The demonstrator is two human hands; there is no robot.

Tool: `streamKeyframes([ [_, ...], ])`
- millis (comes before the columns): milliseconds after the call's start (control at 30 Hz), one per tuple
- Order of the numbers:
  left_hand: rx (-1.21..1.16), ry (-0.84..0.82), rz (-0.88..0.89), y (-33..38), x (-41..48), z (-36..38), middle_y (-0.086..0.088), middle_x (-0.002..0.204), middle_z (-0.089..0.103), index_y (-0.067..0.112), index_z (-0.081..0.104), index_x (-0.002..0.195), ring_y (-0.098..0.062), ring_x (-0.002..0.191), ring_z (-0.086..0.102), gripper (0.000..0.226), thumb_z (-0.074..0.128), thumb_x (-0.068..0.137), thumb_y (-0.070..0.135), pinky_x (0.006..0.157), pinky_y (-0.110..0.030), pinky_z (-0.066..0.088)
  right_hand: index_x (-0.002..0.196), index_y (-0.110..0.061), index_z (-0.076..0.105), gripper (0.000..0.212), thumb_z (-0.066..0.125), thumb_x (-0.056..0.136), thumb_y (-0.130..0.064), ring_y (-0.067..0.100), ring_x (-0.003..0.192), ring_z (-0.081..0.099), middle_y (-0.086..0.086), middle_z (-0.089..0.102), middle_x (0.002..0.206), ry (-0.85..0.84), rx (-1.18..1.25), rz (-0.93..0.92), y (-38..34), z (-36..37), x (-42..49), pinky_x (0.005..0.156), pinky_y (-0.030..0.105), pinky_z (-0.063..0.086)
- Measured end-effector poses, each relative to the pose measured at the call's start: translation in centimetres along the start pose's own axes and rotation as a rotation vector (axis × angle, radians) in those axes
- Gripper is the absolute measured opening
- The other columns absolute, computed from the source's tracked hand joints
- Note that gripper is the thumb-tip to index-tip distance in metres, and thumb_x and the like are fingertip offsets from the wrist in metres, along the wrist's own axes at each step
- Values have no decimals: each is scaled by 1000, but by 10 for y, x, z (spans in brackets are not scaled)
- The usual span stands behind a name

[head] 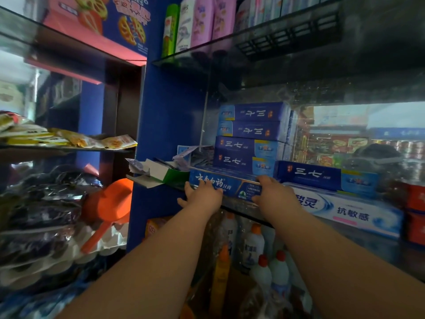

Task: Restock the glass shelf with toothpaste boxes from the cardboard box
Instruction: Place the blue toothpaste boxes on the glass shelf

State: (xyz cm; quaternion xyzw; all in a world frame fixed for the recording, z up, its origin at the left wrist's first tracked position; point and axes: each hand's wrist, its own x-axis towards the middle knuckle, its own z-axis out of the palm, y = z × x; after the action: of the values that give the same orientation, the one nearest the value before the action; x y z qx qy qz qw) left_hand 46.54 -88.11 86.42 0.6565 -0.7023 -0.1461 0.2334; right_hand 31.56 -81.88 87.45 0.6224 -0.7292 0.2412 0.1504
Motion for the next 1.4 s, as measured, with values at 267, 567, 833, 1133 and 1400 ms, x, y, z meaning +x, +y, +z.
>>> streamKeyframes([
  [267, -399, 228, 323, -20, -35, 7, -8, 158, 20, 7, 29, 147, -23, 148, 7, 49, 28, 103, 27, 119, -39, -8, 136, -19, 39, 55, 52, 91, -47, 33, 121, 41, 9, 44, 139, 82, -136, -71, -16, -23, -26, 95, 44, 41],
  [567, -563, 306, 270, -88, -119, 48, -9, 156, 27, 14, 32, 147, -24, 146, 19, 48, 38, 101, 24, 120, -35, 15, 120, -17, 59, 33, 49, 89, -22, 27, 117, 51, 5, 56, 129, 353, 156, -487, -56, 40, -152, 95, 42, 45],
  [833, -569, -106, -194, -219, -223, 223, -9, 144, 47, 22, 47, 140, -26, 133, 44, 53, 50, 90, 40, 112, -35, 34, 118, -7, 60, 39, 52, 82, -21, 38, 99, 59, 15, 62, 110, -155, 233, -380, -12, 210, -301, 81, 43, 50],
  [1133, -579, -480, -740, -318, -338, 387, -18, 121, 58, 1, 36, 144, -25, 92, 57, 50, 49, 99, 20, 88, -38, 48, 147, -16, 29, 65, 61, 92, -29, 24, 124, 48, 8, 43, 143, -1052, 346, 13, 41, 347, -469, 99, 30, 40],
  [1400, -890, -308, -1059, -364, -369, 477, -16, 131, 55, 11, 49, 133, -36, 115, 56, 43, 59, 92, 20, 97, -47, 48, 150, -17, 15, 83, 66, 86, -33, 29, 129, 46, 12, 41, 146, -1261, 310, 96, 45, 427, -558, 104, 40, 42],
])
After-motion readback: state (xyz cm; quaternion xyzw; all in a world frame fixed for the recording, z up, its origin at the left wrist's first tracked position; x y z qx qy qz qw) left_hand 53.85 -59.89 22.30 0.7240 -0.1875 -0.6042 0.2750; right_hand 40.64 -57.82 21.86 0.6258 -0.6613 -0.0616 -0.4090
